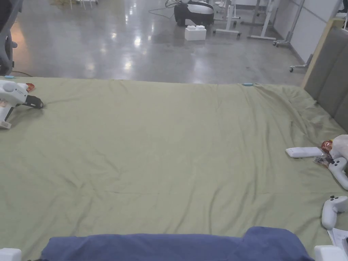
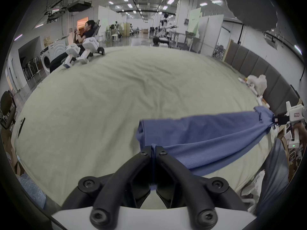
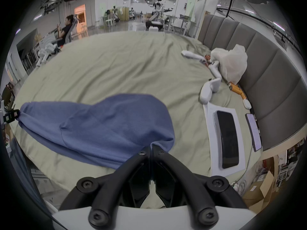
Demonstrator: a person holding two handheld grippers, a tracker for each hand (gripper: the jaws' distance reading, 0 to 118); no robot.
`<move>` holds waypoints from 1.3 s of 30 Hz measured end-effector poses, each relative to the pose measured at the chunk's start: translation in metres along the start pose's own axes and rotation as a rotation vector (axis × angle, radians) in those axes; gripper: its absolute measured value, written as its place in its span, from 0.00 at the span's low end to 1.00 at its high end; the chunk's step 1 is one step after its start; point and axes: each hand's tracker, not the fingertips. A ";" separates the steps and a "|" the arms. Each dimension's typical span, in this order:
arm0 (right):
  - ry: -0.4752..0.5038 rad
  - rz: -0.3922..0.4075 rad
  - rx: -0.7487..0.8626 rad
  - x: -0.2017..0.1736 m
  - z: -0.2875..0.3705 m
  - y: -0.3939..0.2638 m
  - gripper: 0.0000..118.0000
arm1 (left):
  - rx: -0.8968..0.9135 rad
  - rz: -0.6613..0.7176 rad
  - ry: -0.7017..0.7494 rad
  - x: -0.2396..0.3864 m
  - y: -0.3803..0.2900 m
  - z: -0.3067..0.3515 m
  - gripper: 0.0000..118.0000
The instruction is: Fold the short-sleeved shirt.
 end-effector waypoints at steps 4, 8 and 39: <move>-0.015 0.008 -0.029 -0.008 -0.013 -0.009 0.01 | -0.016 -0.008 0.025 0.012 -0.014 0.006 0.08; -0.085 0.002 0.001 -0.016 -0.005 -0.004 0.46 | 0.014 -0.011 0.062 0.015 -0.004 0.013 0.43; -0.035 -0.139 0.936 -0.161 0.079 0.133 0.00 | 0.775 -0.052 0.208 0.120 0.107 0.061 0.00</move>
